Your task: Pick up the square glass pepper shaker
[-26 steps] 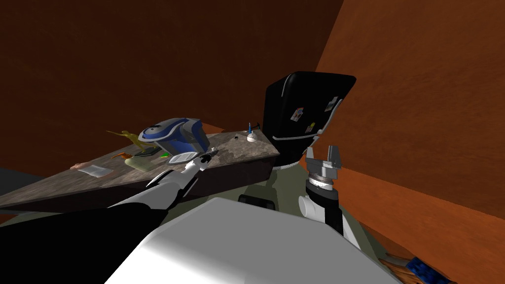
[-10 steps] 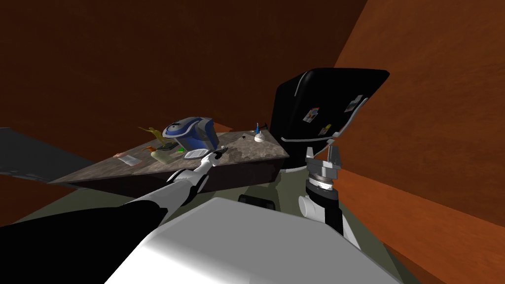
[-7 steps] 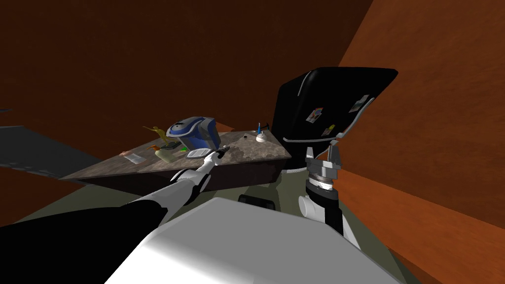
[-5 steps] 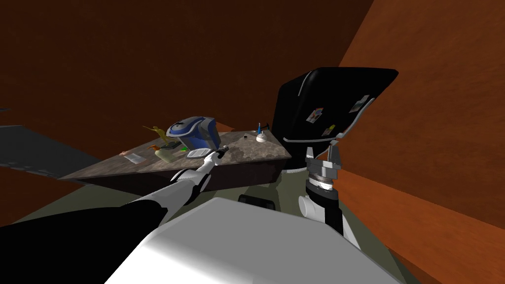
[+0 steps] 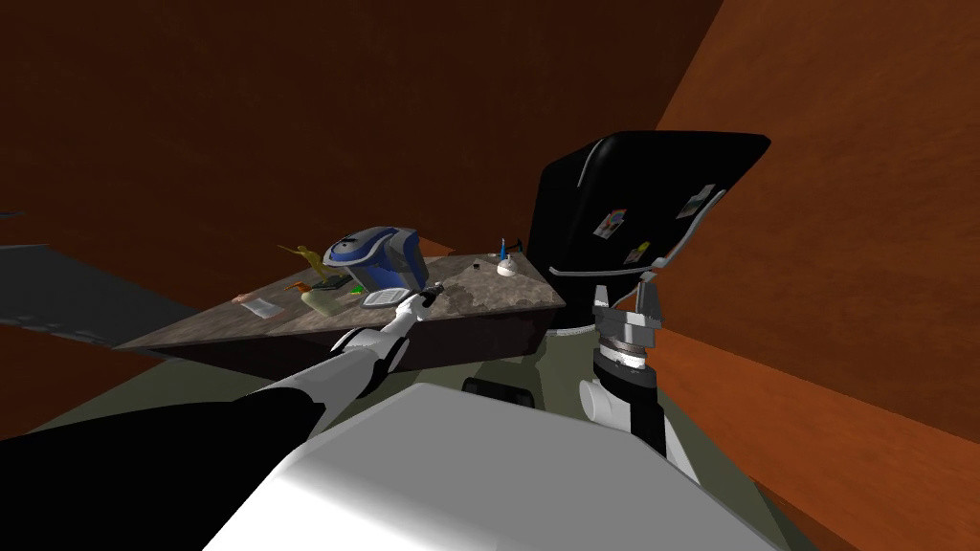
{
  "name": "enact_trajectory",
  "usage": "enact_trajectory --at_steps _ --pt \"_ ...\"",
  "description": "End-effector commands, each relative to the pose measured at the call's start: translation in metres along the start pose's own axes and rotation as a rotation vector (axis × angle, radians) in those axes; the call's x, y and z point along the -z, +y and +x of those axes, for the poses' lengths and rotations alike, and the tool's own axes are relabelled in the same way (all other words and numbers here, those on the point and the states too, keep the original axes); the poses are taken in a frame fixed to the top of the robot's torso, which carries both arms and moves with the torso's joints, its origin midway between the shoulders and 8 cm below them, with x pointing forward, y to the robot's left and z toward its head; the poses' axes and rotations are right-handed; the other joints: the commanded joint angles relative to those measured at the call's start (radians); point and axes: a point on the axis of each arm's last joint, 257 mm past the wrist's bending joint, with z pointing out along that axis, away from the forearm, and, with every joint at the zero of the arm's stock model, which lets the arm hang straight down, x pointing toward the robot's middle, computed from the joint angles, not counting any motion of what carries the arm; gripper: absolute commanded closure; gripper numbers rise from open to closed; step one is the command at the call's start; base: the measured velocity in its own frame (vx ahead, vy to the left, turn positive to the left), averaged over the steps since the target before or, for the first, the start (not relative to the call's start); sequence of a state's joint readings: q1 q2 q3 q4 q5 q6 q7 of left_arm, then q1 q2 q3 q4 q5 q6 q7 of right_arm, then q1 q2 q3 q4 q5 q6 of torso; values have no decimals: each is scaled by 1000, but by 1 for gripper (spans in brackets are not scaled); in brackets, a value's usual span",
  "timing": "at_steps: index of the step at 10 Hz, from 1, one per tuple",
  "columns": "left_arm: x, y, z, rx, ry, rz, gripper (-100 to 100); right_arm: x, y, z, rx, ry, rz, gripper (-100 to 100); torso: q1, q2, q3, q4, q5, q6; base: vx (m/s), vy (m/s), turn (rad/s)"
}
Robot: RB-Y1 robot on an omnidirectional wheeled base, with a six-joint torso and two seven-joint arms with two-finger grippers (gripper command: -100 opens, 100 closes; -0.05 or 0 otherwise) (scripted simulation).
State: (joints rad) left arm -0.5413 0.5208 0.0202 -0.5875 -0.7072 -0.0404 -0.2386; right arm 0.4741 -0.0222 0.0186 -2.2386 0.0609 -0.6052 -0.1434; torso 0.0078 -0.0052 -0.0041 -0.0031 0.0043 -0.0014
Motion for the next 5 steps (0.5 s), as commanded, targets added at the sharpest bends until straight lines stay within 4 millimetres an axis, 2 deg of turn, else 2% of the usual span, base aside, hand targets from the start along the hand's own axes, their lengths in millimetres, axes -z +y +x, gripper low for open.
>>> enact_trajectory --at_steps 1,2,3,5 --pt "3 16 5 -5 10 -6 100 0 0 0 0 0 0 0 0 0 0 0 0 0 2 -38 -111" --pt "3 16 5 -5 10 -6 100 0 0 0 0 0 0 0 -2 0 -1 -1 1 1 4 -39 -36" --pt "7 33 8 -15 19 -14 100 0 0 0 0 0 0 0 -3 0 -2 -3 2 1 2 -51 -97" --pt "7 33 8 2 17 -15 100 0 0 0 0 0 0 0 -3 -1 -3 -6 4 1 -2 -28 -15"
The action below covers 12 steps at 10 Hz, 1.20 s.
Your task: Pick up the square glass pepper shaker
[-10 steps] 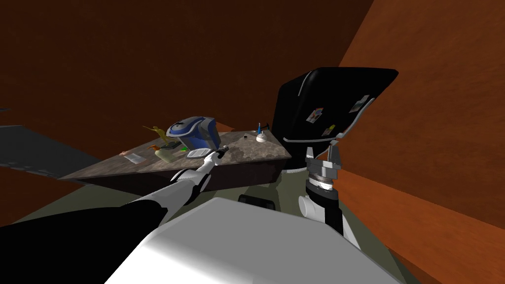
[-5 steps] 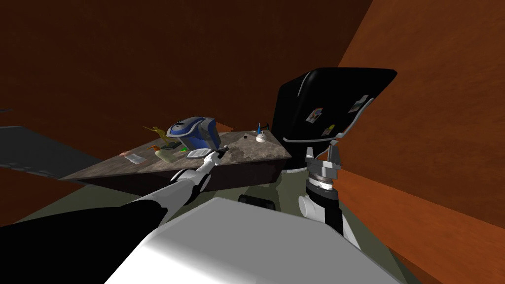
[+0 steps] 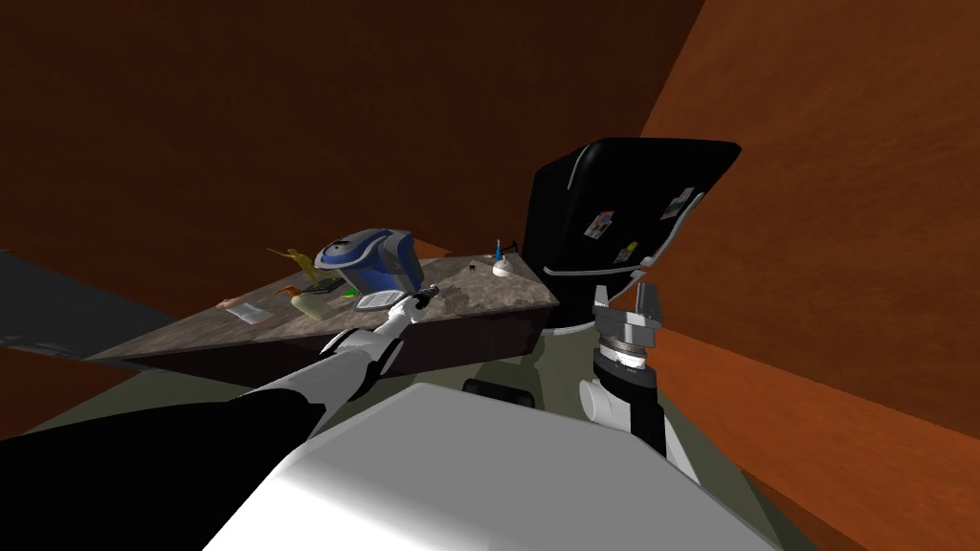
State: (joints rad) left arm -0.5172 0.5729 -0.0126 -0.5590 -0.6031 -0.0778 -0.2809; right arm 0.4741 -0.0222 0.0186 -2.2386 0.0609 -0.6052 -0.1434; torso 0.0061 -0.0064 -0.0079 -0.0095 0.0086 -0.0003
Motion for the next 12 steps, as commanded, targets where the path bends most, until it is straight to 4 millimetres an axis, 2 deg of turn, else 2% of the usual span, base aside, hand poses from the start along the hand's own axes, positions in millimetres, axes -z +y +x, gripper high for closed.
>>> enact_trajectory --at_steps 1,2,3,4,5,6,8,9,10,11,12 --pt "4 18 5 -8 9 -9 100 0 0 0 0 0 0 0 0 0 0 0 0 0 4 -34 -96" --pt "4 18 5 5 8 -9 100 0 0 0 0 0 0 0 0 0 -1 -1 1 0 -1 -28 -43" --pt "8 35 7 -13 14 -19 100 0 0 0 0 0 0 0 0 0 -1 -2 1 0 -2 -43 -85" --pt "8 31 1 10 1 -11 100 0 0 0 0 0 0 0 -1 0 -1 -3 2 0 -4 -40 -48" --pt "8 36 6 11 10 -20 100 0 0 0 0 0 0 0 0 -1 -2 -3 2 0 -2 -19 -5" --pt "13 53 8 2 13 -31 100 0 0 0 0 0 0 0 1 -1 -2 -4 3 0 5 -33 -96" --pt "13 54 7 17 11 -32 100 0 0 0 0 0 0 0 2 -1 -3 -5 5 -1 3 -25 -17" --pt "19 72 8 10 12 -45 100 0 0 0 0 0 0 0 3 -1 -3 -5 5 -1 -1 -36 -110" --pt "19 72 7 22 10 -46 100 0 0 0 0 0 0 0 3 -2 -4 -5 6 -1 -2 -33 -38" --pt "24 90 7 5 11 -58 100 0 0 0 0 0 0 0 3 -2 -4 -6 5 -1 2 -42 -88" --pt "23 86 3 26 0 -53 100 0 0 0 0 0 0 0 3 -2 -4 -6 6 -2 2 -39 -38"
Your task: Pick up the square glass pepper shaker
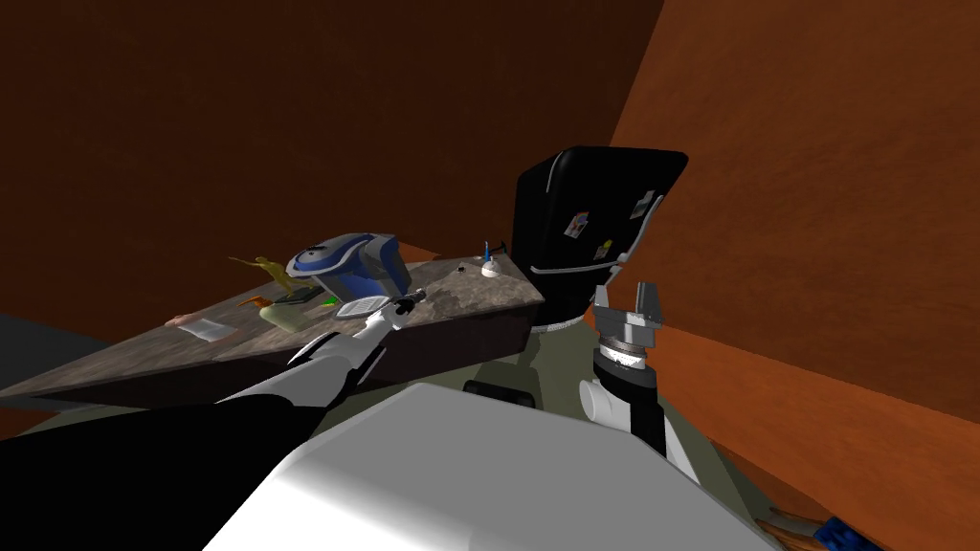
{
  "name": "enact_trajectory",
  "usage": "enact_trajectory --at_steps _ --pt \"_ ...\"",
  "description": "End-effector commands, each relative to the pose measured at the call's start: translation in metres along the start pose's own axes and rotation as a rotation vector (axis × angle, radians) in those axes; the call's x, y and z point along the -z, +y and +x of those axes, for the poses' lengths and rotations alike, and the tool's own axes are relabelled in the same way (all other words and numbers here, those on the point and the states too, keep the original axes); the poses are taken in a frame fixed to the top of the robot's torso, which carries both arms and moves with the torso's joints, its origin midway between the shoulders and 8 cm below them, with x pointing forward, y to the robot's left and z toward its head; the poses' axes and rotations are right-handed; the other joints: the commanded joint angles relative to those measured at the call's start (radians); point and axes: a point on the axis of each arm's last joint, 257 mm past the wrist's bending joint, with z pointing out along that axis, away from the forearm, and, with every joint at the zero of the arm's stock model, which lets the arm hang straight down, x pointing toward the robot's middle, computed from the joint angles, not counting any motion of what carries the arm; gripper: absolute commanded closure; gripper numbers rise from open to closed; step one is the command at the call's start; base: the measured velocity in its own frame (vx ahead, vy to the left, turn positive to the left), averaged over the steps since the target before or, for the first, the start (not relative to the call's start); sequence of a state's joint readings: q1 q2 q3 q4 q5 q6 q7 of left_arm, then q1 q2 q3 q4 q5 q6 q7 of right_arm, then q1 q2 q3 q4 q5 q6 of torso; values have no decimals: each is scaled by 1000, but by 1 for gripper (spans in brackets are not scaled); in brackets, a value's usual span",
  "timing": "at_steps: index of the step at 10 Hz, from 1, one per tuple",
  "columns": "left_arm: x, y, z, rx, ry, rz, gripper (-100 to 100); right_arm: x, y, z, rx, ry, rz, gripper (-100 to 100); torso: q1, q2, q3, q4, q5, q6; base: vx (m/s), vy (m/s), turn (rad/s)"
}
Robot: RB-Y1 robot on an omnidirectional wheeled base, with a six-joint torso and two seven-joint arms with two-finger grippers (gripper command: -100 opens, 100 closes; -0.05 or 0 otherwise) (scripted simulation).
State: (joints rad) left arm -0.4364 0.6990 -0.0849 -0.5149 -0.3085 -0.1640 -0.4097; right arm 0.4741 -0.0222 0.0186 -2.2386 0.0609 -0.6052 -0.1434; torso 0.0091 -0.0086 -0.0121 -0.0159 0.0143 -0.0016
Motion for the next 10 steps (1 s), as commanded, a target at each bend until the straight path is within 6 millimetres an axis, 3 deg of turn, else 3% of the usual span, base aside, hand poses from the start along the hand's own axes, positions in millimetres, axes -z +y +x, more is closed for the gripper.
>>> enact_trajectory --at_steps 1,2,4,5,6,7,9,10 --pt "0 6 0 6 1 -6 100 0 0 0 0 0 0 0 0 0 0 0 0 0 4 -18 -2" --pt "5 24 -1 -5 -2 -20 100 0 0 0 0 0 0 0 1 0 0 0 0 -1 3 -34 -93" --pt "5 25 -2 10 -5 -22 100 0 0 0 0 0 0 0 1 0 0 0 0 -1 4 -23 -18" --pt "11 44 -4 -2 -8 -37 100 0 0 0 0 0 0 0 1 0 0 0 0 0 1 -34 -111" --pt "11 44 -5 14 -12 -39 100 0 0 0 0 0 0 0 0 0 0 0 0 0 2 -31 -43" --pt "17 63 -7 -7 -15 -54 100 0 0 0 0 0 0 0 0 0 0 0 0 0 2 -48 -88" --pt "16 62 -7 11 -16 -56 100 0 0 0 0 0 0 0 0 0 0 0 0 0 2 -27 -15" --pt "17 62 -7 10 -18 -55 0 0 0 0 0 0 0 0 1 0 0 0 0 0 0 0 0"
